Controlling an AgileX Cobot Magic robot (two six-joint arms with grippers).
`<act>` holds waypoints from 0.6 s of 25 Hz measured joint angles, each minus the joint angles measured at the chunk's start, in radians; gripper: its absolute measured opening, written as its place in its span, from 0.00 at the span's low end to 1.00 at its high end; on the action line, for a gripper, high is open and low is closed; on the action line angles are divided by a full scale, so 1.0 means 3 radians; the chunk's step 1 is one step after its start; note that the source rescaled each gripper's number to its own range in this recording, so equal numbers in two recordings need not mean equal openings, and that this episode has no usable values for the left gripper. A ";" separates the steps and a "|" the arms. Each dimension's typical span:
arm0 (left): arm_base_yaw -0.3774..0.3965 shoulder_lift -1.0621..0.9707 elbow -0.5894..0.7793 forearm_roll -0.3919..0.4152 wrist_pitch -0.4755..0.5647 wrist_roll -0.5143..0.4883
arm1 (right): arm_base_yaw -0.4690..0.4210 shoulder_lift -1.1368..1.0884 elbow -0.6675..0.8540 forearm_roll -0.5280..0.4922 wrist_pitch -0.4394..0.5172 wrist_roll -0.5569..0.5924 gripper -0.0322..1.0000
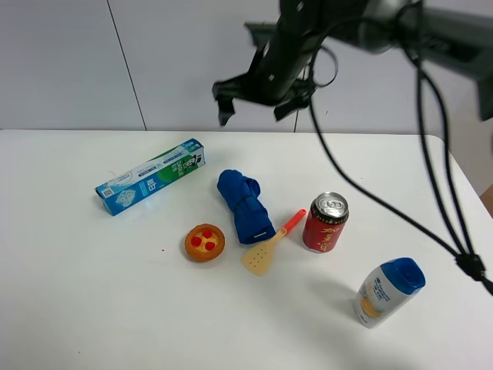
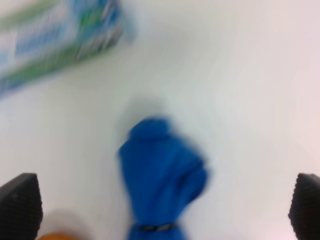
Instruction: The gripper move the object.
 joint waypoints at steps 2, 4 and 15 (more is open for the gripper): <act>0.0000 0.0000 0.0000 0.0000 0.0000 0.0000 | -0.0138 -0.0286 0.0000 -0.0184 0.0060 0.0019 1.00; 0.0000 0.0000 0.0000 0.0000 0.0000 0.0000 | -0.0307 -0.0602 0.0000 -0.0358 0.0173 0.0034 1.00; 0.0000 0.0000 0.0000 0.0000 0.0000 0.0000 | -0.1197 -0.2339 0.0010 -0.1131 0.0720 0.0048 0.99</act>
